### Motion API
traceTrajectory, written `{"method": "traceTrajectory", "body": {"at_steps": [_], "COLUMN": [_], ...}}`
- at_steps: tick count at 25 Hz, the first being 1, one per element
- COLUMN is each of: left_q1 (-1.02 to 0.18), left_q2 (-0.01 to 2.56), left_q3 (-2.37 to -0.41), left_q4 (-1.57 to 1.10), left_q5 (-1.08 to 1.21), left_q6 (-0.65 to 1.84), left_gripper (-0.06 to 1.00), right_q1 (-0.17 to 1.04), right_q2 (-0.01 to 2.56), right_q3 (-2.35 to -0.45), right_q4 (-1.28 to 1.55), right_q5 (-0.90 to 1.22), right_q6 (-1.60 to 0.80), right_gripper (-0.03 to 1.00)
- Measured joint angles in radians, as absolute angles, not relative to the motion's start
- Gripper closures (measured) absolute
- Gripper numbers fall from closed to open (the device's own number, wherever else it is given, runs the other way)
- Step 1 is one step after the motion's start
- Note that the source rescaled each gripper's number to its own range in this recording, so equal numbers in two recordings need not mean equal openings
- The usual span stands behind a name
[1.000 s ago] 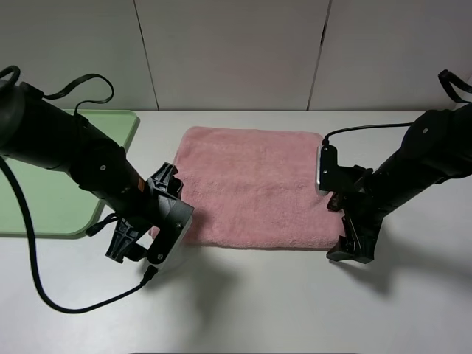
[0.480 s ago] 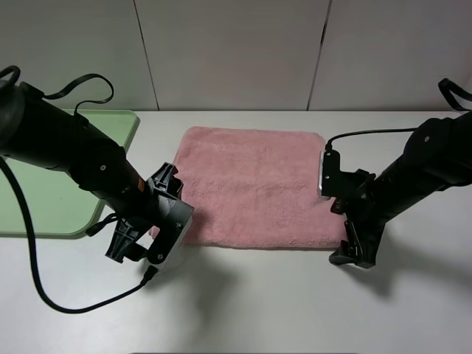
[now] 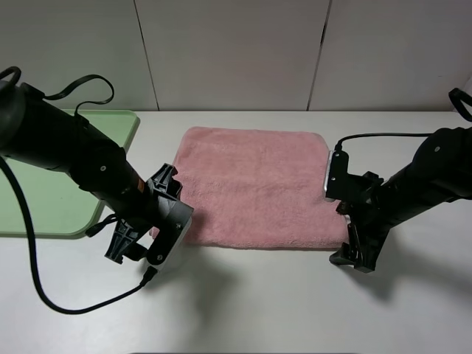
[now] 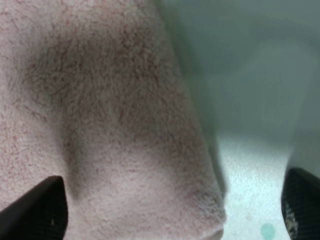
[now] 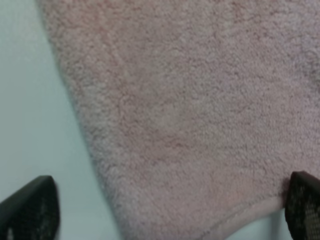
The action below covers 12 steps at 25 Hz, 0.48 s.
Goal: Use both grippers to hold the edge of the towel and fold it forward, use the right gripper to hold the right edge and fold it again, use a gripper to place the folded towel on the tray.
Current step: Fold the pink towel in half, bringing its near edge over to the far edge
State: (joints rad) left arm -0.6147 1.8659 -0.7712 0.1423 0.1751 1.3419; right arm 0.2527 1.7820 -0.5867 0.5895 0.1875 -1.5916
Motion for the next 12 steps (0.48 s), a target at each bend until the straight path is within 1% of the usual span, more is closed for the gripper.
{"method": "traceTrajectory", "body": {"at_steps": [3, 6, 9, 12], "left_q1": [-0.615, -0.615, -0.615, -0.615], "left_q2": [1.866, 1.867, 1.871, 1.877], "left_q3": [-0.771, -0.770, -0.769, -0.769], "left_q4": [0.142, 0.142, 0.142, 0.145], "left_q5": [0.177, 0.182, 0.185, 0.183], "left_q6": [1.343, 1.343, 1.343, 1.343], "left_gripper": [0.11, 0.18, 0.29, 0.44], "right_q1": [0.253, 0.253, 0.253, 0.253], "right_q2": [1.782, 1.782, 1.781, 1.779], "right_q3": [-0.587, -0.585, -0.582, -0.581], "right_q4": [0.590, 0.590, 0.590, 0.591], "right_q5": [0.187, 0.185, 0.179, 0.170], "right_q6": [-1.592, -1.592, -1.591, -1.588], "right_gripper": [-0.03, -0.03, -0.03, -0.03]}}
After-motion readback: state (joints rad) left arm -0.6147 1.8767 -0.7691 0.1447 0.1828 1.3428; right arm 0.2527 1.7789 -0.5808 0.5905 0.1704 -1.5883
